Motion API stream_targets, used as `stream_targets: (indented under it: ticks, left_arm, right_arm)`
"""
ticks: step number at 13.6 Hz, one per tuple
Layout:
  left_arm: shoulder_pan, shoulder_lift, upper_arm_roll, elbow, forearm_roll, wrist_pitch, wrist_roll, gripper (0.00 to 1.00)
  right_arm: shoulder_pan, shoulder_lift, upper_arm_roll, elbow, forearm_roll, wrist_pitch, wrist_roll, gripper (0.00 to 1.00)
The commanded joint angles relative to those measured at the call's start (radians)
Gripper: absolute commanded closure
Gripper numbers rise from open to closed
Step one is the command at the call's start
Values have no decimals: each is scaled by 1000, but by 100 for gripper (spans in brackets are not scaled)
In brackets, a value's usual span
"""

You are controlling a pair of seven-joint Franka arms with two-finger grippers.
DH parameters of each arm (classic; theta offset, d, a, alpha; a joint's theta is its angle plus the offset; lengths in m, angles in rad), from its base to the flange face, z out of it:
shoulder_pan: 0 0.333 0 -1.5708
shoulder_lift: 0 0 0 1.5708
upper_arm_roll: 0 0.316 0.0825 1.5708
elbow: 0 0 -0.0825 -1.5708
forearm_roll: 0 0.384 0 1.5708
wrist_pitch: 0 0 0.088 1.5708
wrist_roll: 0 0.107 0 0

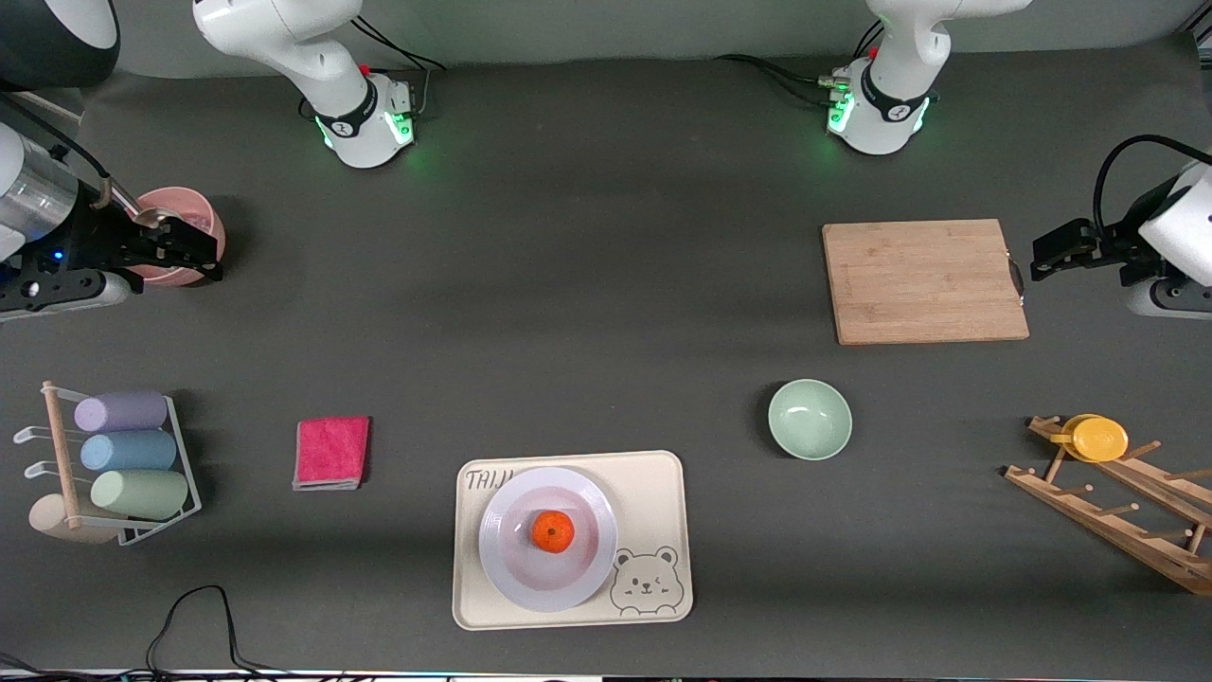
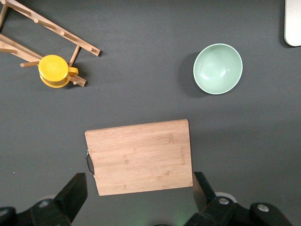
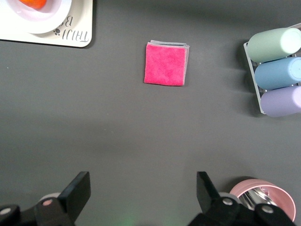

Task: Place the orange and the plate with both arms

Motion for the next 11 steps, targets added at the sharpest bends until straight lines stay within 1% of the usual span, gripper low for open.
stream_targets:
  ticks: [1,2,3,4,11]
  left_arm:
    - [-14,-12,13,5,-7,-14,12,0]
    - [-14,-12,13,5,-7,-14,10,0]
    - [-15,-12,13,5,-7,-14,6,0]
    - [-15,-11,13,5,-7,-14,1,0]
    - [-14,-12,13,5,-7,-16,1,0]
  right_arm:
    - [-39,-39,7,-19,-14,-22,11,0]
    - [-74,-39,24,-19,5,-32,11,0]
    - [-111,-40,52,-19,44,-33,8,0]
    - [-123,-40,69,-21,55,-33,-1,0]
    - [-105,-29,73,-26,56,-55,-2,0]
